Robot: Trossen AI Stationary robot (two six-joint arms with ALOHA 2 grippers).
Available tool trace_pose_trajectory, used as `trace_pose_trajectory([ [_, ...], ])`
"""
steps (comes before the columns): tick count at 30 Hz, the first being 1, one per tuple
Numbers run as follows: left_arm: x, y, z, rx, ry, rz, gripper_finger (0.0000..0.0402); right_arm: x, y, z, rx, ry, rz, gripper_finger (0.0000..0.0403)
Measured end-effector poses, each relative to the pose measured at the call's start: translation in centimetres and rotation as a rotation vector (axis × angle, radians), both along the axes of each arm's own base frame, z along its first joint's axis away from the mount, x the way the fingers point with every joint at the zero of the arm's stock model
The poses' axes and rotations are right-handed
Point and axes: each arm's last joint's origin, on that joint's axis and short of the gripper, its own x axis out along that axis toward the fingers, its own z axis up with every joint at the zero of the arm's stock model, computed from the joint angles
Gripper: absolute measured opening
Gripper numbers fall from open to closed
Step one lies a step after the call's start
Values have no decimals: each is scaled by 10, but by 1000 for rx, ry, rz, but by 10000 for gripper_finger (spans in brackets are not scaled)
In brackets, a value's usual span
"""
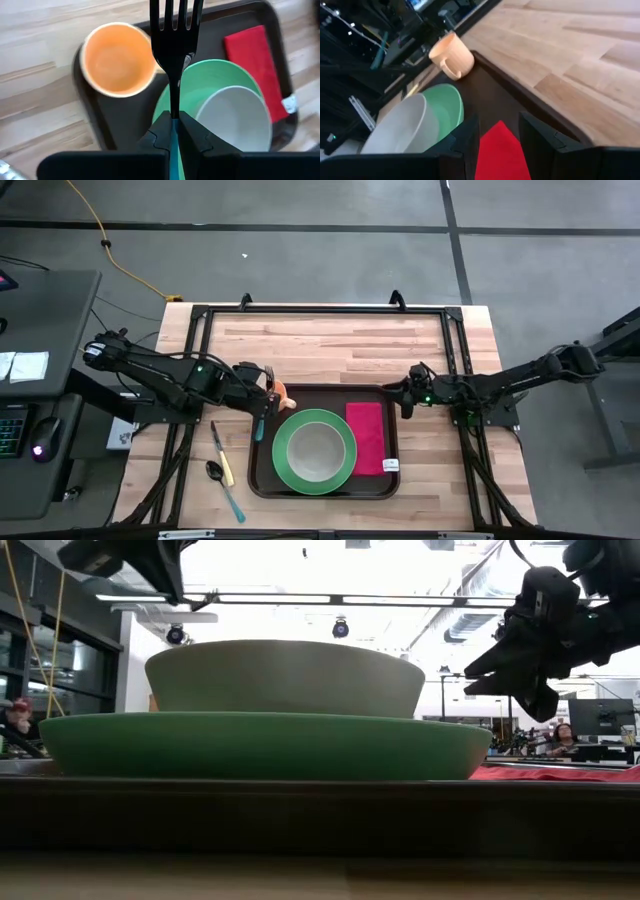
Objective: Set up tray
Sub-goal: Put the blue fork on the red table napkin
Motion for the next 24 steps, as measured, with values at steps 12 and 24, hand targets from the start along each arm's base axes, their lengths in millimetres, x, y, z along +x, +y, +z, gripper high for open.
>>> trace_pose_trajectory([
  [12, 8, -2, 5, 38, -91, -54, 50, 3, 1, -12, -27, 93, 24, 114],
  [24, 37, -11, -5, 32, -160, -79, 50, -1, -3, -17, -128, 177, -5, 114],
])
